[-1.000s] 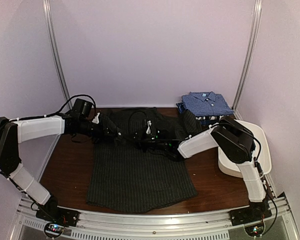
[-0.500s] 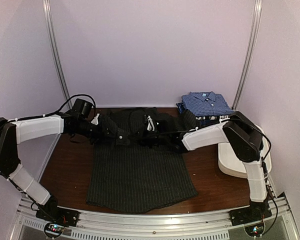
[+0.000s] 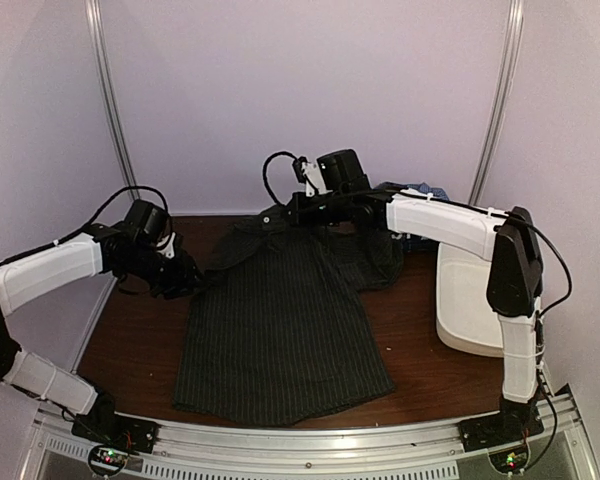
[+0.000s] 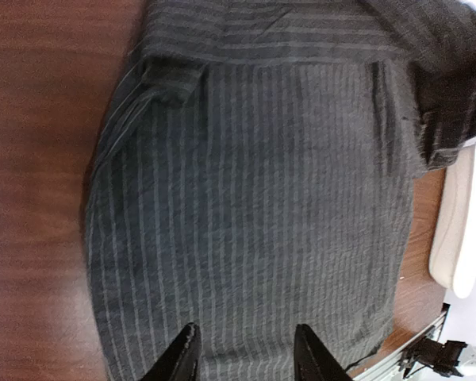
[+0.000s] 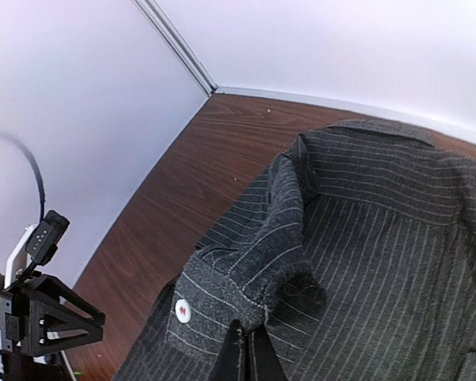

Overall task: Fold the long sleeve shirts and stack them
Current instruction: Pick up the flattened shirt from the center of the board.

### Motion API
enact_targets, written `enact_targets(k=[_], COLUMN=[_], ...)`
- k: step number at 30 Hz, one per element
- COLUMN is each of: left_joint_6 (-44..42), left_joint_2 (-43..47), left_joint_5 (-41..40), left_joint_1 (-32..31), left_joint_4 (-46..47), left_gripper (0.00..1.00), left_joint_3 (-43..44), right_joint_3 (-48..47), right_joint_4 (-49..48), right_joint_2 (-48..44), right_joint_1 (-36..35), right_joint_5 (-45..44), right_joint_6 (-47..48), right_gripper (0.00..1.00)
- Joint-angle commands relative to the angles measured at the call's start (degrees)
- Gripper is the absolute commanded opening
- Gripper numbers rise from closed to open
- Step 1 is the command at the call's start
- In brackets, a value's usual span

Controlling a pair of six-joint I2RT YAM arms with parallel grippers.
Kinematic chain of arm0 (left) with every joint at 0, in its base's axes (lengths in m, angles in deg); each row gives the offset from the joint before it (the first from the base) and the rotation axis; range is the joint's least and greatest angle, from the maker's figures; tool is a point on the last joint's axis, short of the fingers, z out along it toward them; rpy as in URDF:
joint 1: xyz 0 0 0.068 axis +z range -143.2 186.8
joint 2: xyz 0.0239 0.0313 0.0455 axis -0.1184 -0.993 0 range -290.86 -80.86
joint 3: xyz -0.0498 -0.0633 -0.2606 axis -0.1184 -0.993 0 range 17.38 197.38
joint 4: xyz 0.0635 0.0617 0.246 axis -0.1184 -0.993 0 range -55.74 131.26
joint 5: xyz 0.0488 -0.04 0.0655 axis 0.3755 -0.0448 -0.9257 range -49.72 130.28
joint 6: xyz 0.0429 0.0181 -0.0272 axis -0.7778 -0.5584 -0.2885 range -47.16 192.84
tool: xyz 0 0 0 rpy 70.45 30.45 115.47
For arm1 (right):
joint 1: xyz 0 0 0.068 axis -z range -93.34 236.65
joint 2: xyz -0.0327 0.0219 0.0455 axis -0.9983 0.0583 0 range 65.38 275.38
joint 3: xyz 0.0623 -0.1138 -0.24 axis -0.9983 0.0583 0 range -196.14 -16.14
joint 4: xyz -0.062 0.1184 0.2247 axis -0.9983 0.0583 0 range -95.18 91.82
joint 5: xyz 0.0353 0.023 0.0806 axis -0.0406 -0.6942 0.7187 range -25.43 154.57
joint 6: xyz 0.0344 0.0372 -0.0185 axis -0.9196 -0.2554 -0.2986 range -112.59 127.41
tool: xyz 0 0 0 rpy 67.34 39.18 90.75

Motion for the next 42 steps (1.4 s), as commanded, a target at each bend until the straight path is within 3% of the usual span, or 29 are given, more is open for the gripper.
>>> enact_targets(k=[1, 11, 22, 32, 42], left_joint_6=[0.15, 9.09, 15.66, 18.05, 18.6], left_joint_2=[3.67, 11.06, 18.83, 17.88, 16.03], left_joint_5=[-4.86, -6.87, -7.56, -8.79, -8.29], left_joint_1=[-0.78, -8.26, -12.92, -16.06, -18.52], left_joint_4=[-6.36, -10.09, -15.05, -15.27, -14.29], left_gripper=[0.42, 0.45, 0.46, 0.45, 0.27], left_joint_3=[-7.08, -19.65, -26.59, -28.39, -30.07], right_joint_3=[-4.56, -5.48, -3.82, -3.32, -3.48], right_joint_4=[11.49, 12.53, 12.99, 13.54, 13.48], right_joint_2=[-0.24, -3.26, -8.0, -9.42, -9.84], right_joint_1=[0.15, 5.06, 7.14, 7.45, 7.46], right_joint_5=[-7.06, -8.32, -9.64, -9.52, -8.85], right_joint_6=[9.35, 10.94, 11.51, 11.61, 11.25], right_gripper=[0.0, 0.0, 0.0, 0.0, 0.0])
